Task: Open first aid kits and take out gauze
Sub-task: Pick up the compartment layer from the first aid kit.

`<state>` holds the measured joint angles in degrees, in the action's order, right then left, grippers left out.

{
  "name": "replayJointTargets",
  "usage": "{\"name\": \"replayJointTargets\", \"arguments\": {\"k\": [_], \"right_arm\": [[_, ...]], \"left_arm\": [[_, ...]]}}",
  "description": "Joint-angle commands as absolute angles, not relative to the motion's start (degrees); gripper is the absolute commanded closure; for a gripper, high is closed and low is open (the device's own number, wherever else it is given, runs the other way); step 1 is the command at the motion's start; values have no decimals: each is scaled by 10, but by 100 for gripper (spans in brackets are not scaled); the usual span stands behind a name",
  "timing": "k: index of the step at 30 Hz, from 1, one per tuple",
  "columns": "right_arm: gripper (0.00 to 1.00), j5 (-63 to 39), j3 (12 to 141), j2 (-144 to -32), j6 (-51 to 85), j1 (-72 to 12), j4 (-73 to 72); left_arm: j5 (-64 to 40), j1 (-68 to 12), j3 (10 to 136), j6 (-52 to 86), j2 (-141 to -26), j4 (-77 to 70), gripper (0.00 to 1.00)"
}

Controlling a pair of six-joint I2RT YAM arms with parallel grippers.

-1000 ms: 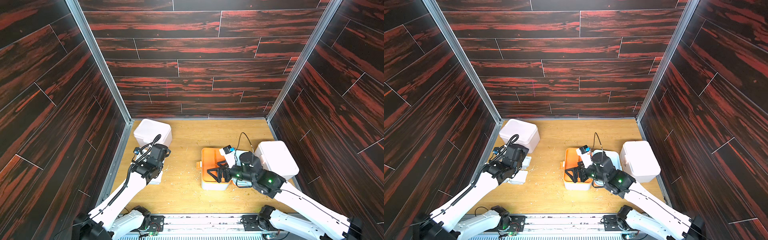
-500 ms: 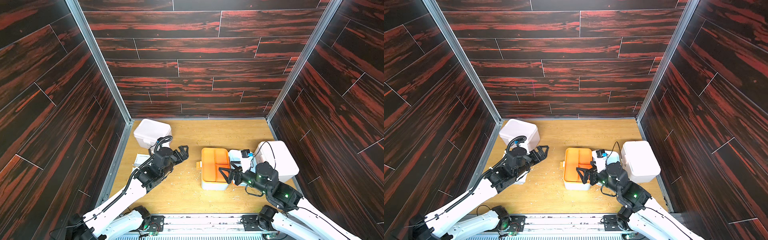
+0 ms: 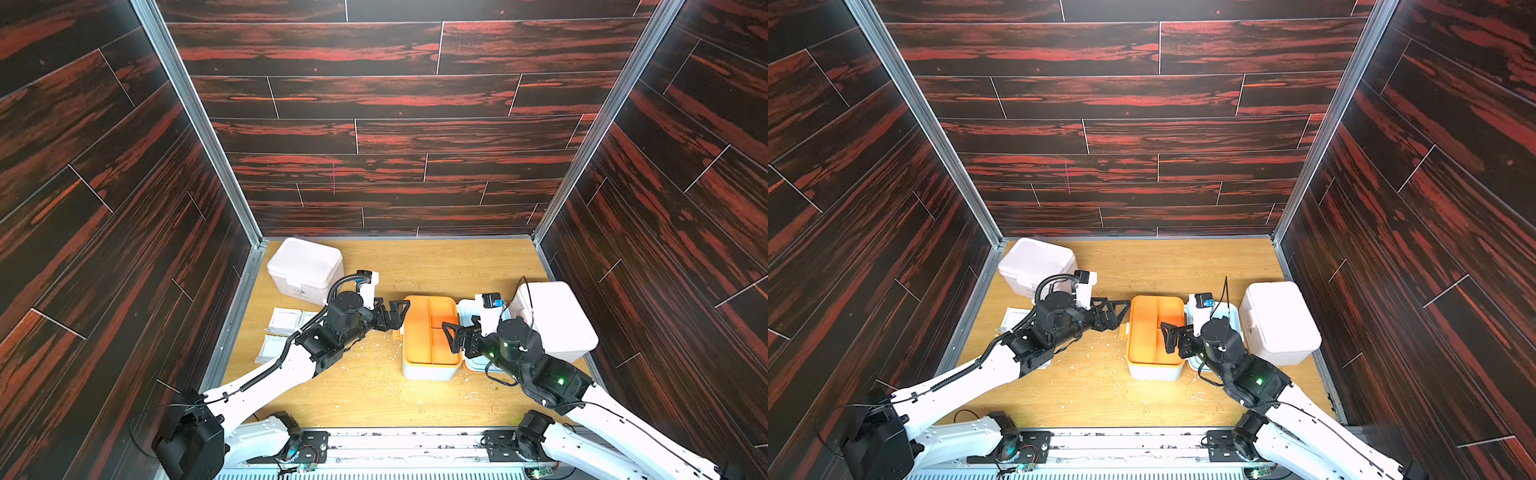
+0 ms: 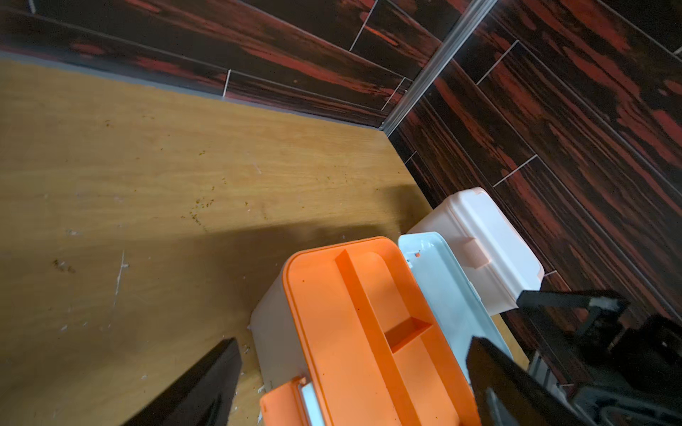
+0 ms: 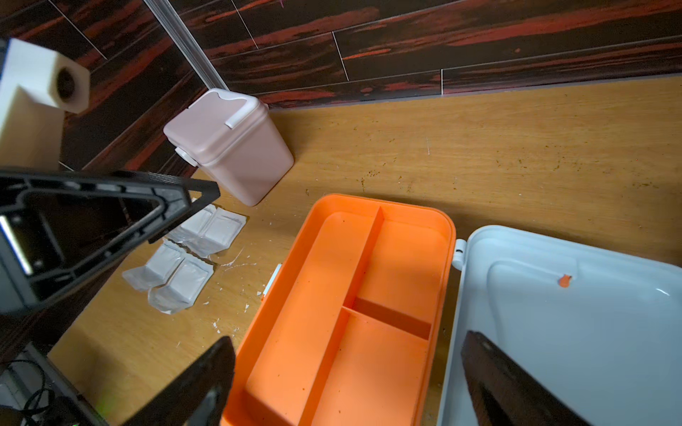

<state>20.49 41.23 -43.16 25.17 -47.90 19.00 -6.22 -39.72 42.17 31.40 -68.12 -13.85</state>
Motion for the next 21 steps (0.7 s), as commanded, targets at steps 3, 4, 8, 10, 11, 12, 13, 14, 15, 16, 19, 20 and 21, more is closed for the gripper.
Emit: {"name": "replayJointTargets", "arguments": {"k": [3, 4, 8, 10, 11, 12, 13, 14, 15, 16, 19, 20, 21], "right_arm": [[9, 187, 466, -480, 251, -481, 228], [11, 181, 474, -489, 258, -481, 238], [15, 161, 490, -506, 287, -481, 265], [15, 148, 493, -508, 306, -482, 271], [15, 139, 494, -507, 314, -482, 273], [15, 129, 493, -507, 320, -482, 272], [15, 122, 493, -509, 327, -482, 272], [15, 117, 494, -511, 333, -482, 274], [16, 114, 497, -518, 337, -482, 278], [18, 111, 502, -527, 341, -482, 285], [21, 123, 523, -548, 355, -482, 313], [22, 129, 528, -554, 358, -482, 322], [23, 137, 536, -560, 360, -482, 332]], "left_arm": [[-90, -399, 372, 237, -665, -224, 0], [-89, -398, 365, 232, -659, -225, 0], [-79, -400, 317, 232, -629, -261, 0], [-70, -400, 295, 236, -619, -280, 0], [-69, -399, 285, 236, -616, -289, 0], [-68, -399, 277, 236, -617, -301, 0], [-68, -399, 272, 241, -620, -311, 0], [-71, -400, 271, 244, -623, -317, 0], [-79, -400, 272, 245, -628, -322, 0], [-85, -400, 272, 245, -632, -325, 0], [-83, -400, 262, 244, -640, -343, 0], [-82, -400, 260, 243, -642, -346, 0], [-81, -400, 259, 240, -645, -347, 0]]}}
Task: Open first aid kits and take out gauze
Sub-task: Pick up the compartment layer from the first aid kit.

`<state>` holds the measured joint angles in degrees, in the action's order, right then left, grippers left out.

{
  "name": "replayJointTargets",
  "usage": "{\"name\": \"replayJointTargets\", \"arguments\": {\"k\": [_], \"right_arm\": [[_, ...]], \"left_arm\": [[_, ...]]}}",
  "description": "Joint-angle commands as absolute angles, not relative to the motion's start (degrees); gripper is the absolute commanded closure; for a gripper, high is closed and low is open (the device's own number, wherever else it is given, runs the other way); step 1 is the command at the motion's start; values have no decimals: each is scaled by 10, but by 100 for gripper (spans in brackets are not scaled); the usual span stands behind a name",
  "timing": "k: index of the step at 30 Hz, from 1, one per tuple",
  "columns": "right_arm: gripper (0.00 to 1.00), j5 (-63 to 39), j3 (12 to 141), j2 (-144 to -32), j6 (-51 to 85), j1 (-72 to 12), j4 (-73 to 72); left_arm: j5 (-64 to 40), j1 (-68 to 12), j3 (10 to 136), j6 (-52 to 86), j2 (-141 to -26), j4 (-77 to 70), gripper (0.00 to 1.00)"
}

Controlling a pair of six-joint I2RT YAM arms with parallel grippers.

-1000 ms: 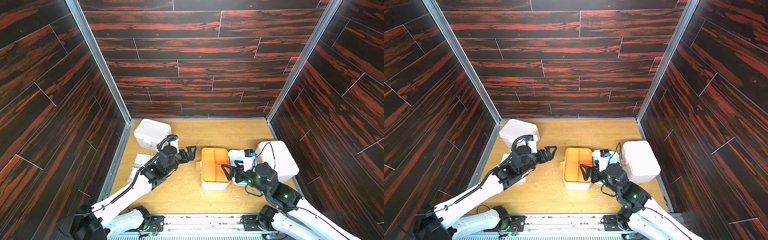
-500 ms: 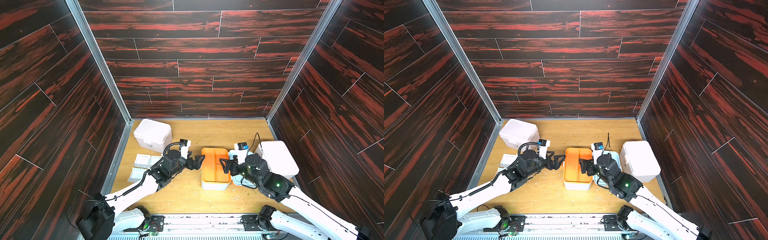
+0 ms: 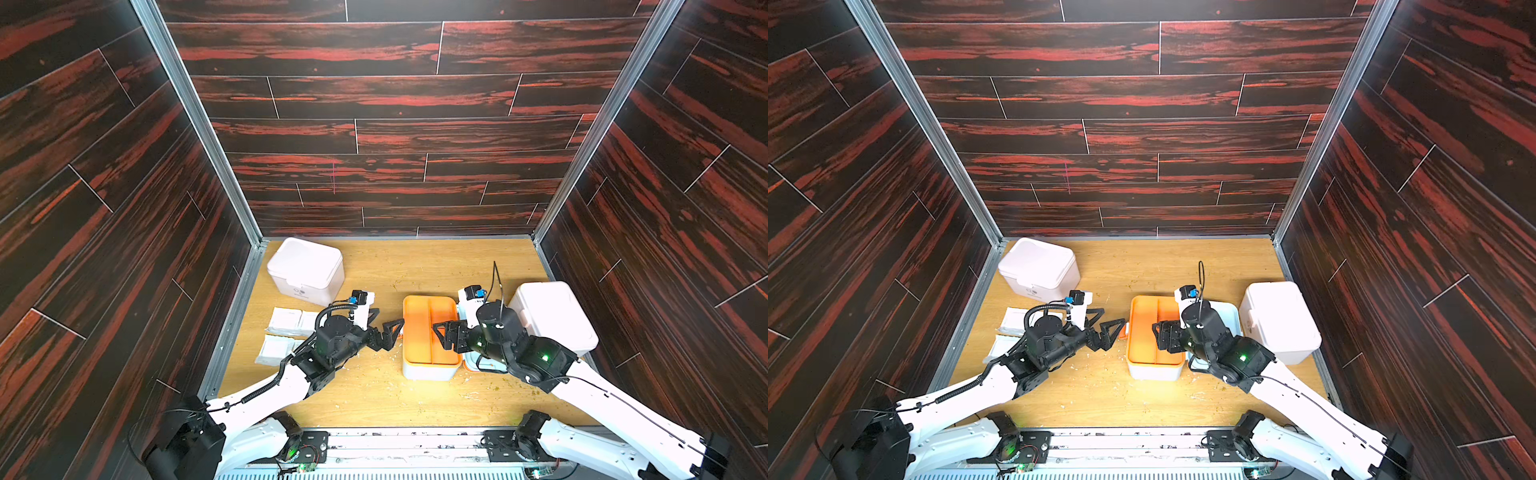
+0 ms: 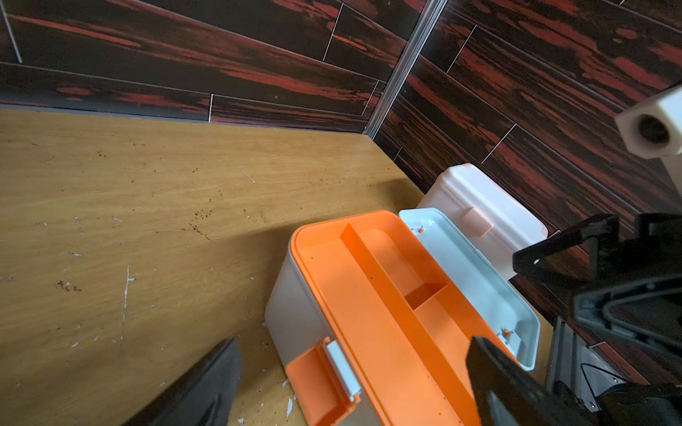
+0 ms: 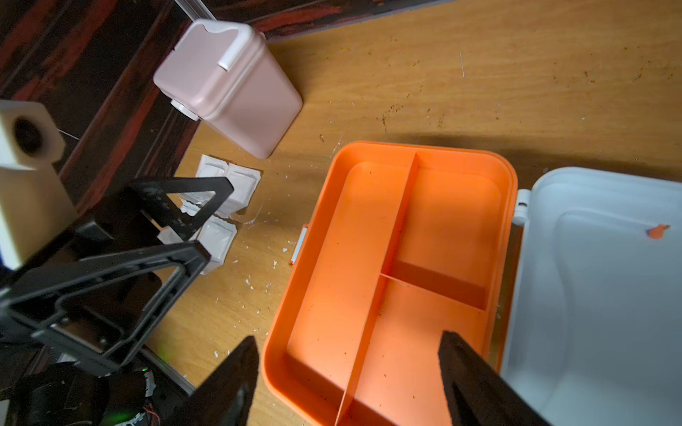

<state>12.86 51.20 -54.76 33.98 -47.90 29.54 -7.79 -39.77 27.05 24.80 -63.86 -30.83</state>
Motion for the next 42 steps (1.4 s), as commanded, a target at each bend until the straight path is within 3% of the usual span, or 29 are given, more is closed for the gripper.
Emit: {"name": "replayJointTargets", "arguments": {"k": [1, 15, 32, 42], "right_arm": [[24, 145, 543, -569, 363, -482, 341], [52, 228, 670, -776, 402, -482, 422], [61, 229, 745, -947, 404, -481, 421], [75, 246, 748, -989, 417, -480, 421]], "left_arm": [[-80, -400, 260, 239, -647, -346, 0], [-89, -400, 260, 237, -614, -333, 0], [-88, -400, 263, 229, -603, -320, 0], [-97, -400, 263, 243, -603, -330, 0]]}}
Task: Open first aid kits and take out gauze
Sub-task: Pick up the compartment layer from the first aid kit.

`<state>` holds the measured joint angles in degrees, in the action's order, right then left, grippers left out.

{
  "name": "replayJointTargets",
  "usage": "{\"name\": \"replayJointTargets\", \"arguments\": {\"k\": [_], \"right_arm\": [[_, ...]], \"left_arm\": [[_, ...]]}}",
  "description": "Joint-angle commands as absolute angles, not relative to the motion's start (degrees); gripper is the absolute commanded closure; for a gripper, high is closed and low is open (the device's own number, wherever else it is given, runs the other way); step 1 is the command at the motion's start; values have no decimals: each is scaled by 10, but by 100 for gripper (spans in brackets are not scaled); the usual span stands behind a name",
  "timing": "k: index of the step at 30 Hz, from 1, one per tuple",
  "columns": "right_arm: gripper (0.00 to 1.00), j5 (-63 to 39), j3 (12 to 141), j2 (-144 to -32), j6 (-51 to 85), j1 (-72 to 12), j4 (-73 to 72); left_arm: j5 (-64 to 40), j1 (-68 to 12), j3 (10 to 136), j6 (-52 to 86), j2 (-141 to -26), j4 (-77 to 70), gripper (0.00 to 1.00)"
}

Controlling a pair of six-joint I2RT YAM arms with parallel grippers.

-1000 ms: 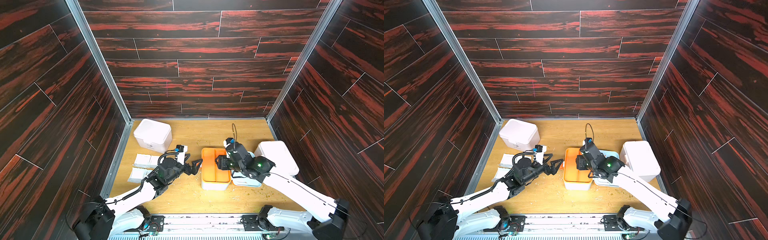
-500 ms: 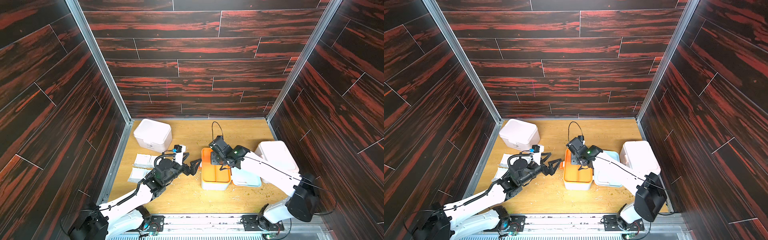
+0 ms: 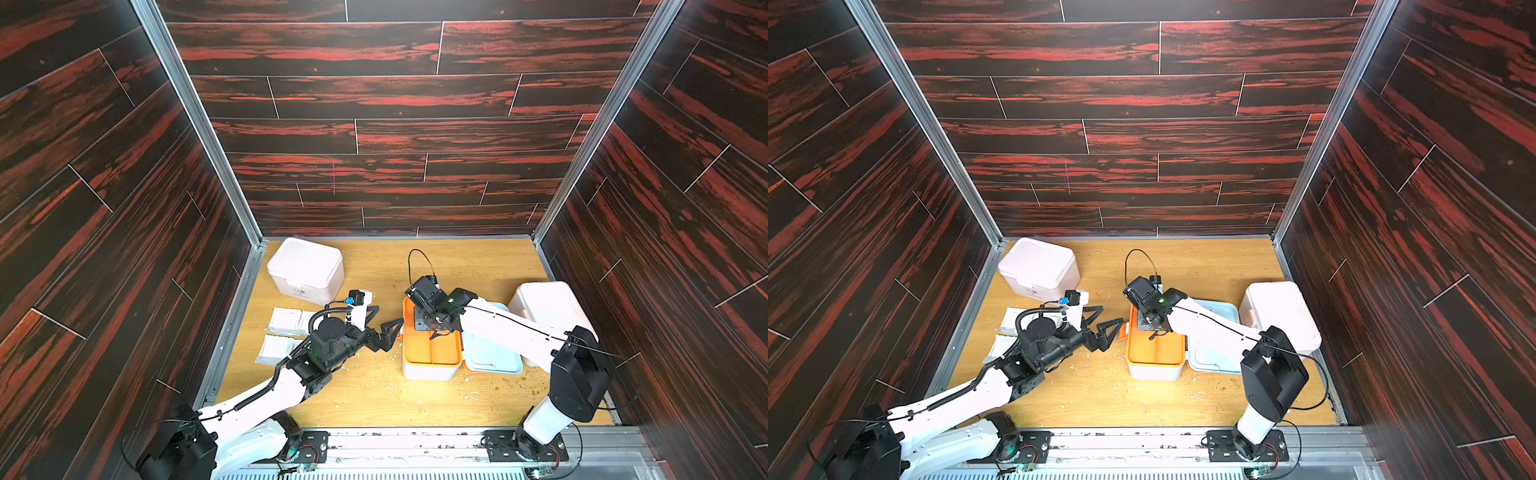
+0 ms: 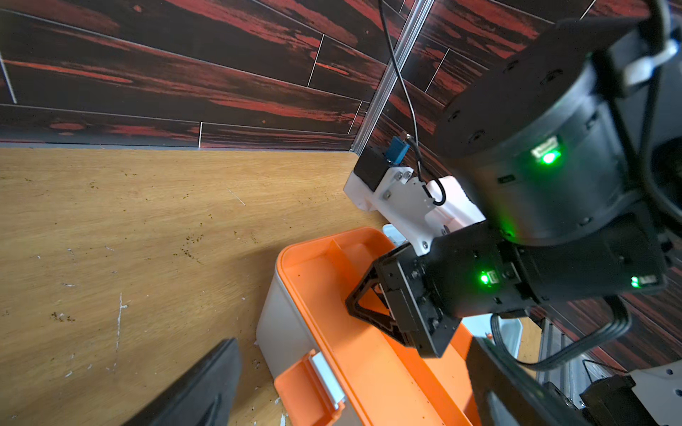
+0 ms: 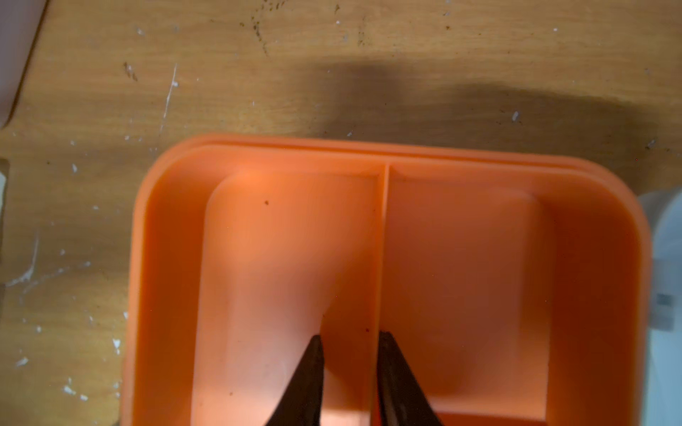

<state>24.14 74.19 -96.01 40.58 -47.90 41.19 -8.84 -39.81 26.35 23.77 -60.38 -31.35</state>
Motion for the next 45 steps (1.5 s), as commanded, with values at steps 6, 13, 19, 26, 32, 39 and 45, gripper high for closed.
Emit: {"name": "replayJointTargets", "arguments": {"k": [6, 13, 19, 26, 32, 39, 45], "right_arm": [[83, 257, 767, -1010, 426, -481, 436], [100, 267, 762, -1007, 421, -482, 433], [100, 269, 782, -1012, 412, -483, 432], [100, 307, 800, -989, 416, -493, 459], [100, 315, 792, -950, 406, -501, 443], [100, 313, 786, -912, 394, -510, 419], [100, 313, 769, -849, 356, -512, 377]], "left_arm": [[-93, -399, 258, 247, -594, -334, 0], [-87, -400, 248, 253, -573, -340, 0], [-82, -400, 243, 253, -562, -344, 0], [-90, -400, 242, 261, -568, -352, 0], [-89, -400, 246, 257, -574, -348, 0], [-93, -400, 251, 255, -548, -329, 0], [-102, -400, 256, 258, -519, -315, 0]]}}
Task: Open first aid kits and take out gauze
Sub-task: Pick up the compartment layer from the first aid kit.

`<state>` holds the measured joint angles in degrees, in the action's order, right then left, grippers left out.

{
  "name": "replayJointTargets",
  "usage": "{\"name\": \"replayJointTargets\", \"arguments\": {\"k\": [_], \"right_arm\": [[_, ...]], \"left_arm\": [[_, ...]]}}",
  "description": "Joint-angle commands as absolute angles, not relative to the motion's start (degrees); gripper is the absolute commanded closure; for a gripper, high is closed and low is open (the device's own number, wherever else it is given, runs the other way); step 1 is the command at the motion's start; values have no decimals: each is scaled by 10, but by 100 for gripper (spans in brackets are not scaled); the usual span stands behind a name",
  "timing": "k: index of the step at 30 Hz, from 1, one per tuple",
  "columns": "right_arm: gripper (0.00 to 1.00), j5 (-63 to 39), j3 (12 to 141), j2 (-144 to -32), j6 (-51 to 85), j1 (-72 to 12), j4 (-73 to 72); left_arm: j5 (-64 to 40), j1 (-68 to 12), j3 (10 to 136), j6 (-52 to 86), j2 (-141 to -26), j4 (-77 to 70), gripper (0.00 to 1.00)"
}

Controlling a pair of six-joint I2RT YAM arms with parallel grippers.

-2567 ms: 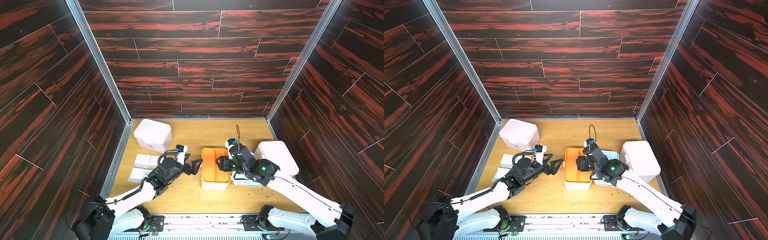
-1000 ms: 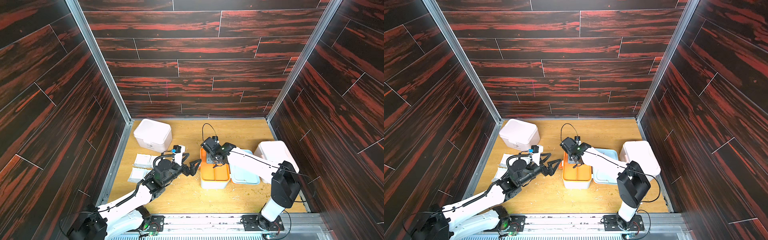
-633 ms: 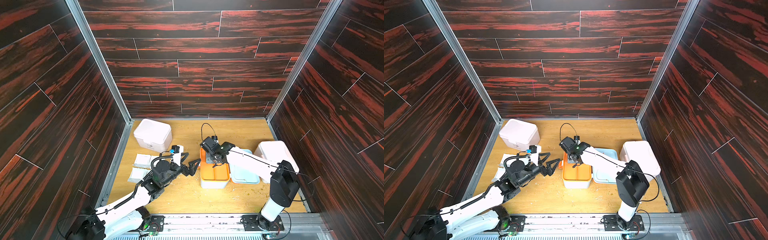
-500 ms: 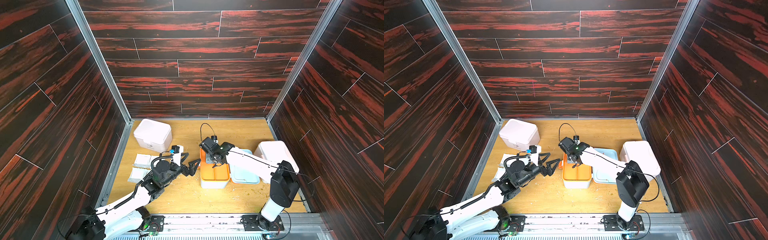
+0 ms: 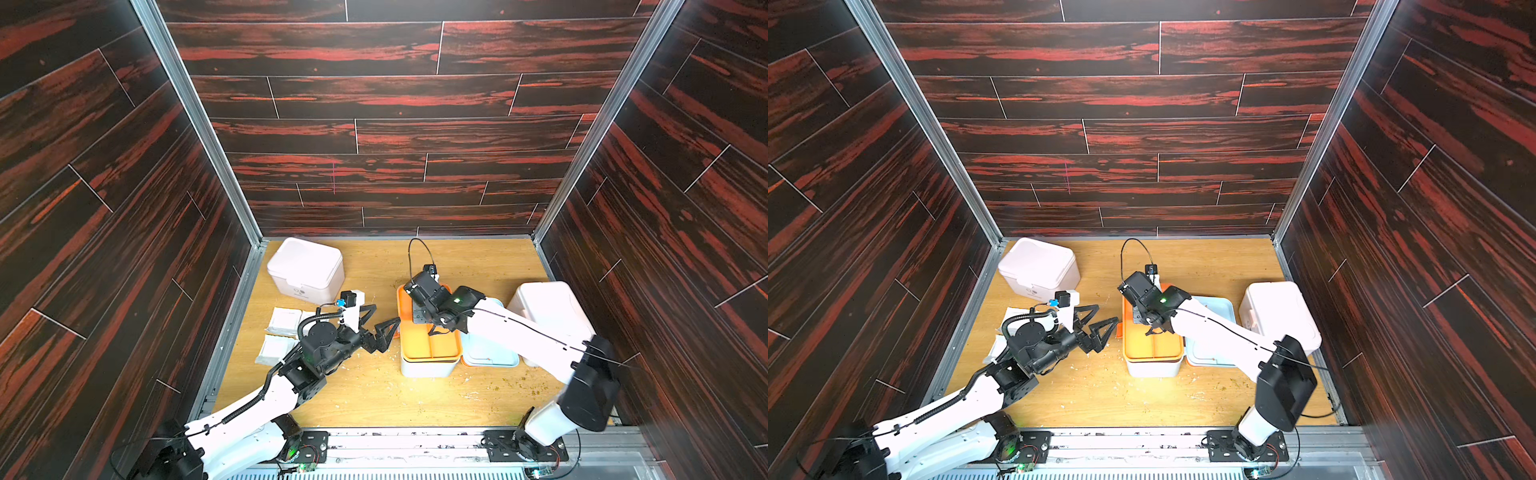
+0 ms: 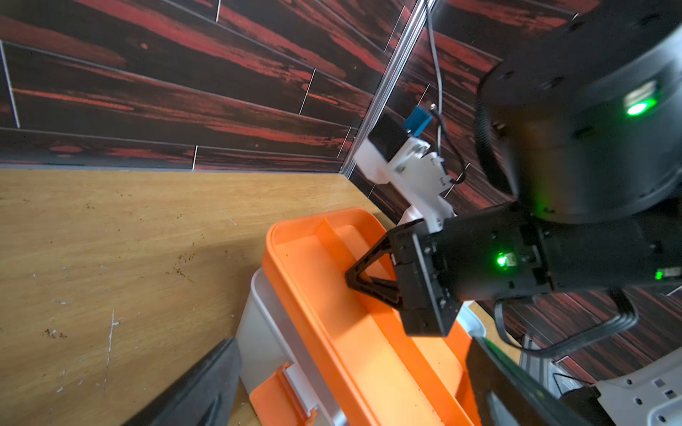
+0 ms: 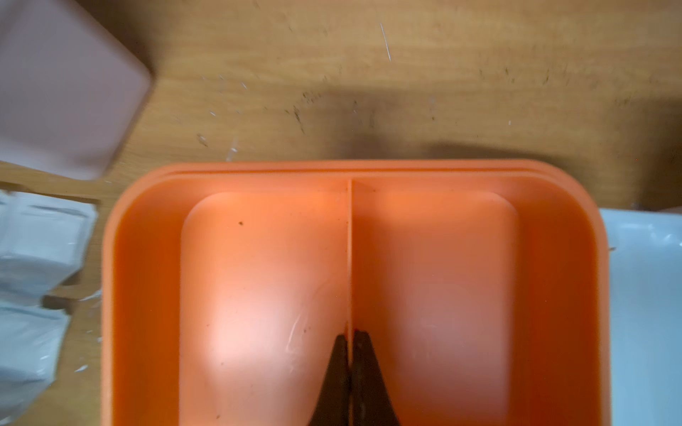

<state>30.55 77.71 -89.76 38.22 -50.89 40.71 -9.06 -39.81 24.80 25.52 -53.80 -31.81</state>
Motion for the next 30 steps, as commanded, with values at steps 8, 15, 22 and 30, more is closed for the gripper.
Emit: {"name": "replayJointTargets", "arguments": {"k": [8, 15, 22, 30], "right_arm": [[100, 315, 699, -715, 269, -512, 280], [100, 355, 609, -550, 191, -512, 216], [100, 358, 522, -382, 153, -512, 169], [100, 377, 452, -210, 171, -512, 173]], "left_arm": [[-128, -400, 277, 249, -455, -265, 0], [-134, -399, 289, 219, -396, -215, 0], [-126, -400, 278, 208, -377, -221, 0], [-124, -400, 266, 224, -396, -252, 0]]}}
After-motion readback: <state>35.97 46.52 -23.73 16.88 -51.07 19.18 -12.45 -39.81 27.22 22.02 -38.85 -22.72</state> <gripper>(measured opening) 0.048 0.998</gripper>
